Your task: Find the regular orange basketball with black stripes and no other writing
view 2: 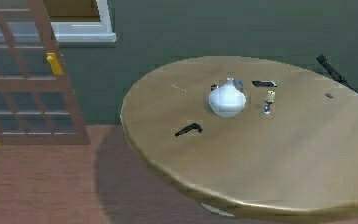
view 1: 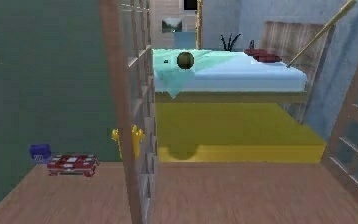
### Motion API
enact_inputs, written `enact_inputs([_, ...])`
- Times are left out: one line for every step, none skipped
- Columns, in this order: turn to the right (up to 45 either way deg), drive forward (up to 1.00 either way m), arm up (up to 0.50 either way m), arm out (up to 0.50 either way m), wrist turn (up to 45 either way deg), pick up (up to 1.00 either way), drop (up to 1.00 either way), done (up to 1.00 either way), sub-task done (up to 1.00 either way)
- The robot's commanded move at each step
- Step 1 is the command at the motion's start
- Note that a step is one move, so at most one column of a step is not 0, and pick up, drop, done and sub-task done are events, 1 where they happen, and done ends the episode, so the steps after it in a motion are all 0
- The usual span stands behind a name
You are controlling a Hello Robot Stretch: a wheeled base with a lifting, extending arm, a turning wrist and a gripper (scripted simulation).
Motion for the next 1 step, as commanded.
enact_inputs([0.0,0.65,0.00,0.00,0.0,0.00,0.00,0.00,0.00])
